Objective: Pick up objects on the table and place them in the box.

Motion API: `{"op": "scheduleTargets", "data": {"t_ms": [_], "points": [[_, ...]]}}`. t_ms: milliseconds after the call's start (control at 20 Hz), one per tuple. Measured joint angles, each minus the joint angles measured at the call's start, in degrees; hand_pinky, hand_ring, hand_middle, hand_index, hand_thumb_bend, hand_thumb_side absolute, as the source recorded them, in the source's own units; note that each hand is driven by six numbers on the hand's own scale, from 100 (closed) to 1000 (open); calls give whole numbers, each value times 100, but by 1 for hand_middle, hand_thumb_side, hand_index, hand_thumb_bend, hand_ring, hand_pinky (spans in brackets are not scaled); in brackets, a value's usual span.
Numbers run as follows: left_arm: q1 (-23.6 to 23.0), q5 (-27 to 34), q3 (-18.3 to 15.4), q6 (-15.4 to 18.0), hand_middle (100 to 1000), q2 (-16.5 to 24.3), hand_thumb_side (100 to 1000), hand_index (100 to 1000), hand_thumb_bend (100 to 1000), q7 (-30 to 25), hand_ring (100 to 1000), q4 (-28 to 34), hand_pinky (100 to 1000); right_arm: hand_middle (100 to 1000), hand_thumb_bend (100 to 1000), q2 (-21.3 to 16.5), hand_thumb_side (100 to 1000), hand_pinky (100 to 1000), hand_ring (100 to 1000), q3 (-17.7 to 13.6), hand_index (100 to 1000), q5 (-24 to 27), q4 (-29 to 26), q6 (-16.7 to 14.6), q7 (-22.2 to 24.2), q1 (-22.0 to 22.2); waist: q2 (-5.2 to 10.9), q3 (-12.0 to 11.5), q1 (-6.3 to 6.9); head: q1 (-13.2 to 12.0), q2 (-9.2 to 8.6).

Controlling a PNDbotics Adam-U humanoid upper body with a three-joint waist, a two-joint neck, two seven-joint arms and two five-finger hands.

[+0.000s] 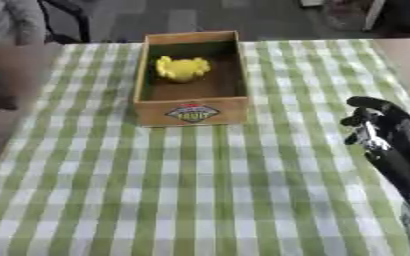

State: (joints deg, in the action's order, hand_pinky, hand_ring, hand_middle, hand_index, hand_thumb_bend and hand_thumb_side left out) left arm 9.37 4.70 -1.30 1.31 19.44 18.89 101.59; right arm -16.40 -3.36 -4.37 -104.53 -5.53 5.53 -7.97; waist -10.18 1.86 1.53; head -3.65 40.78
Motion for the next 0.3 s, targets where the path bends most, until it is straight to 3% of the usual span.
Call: {"op": "scheduleTargets", "data": {"t_ms": [300], "points": [[-98,47,-24,77,528,-200,647,679,173,97,508,-108,509,761,100,1,626,473,657,-14,796,16,0,4,-5,23,17,-61,-6,-1,15]]}}
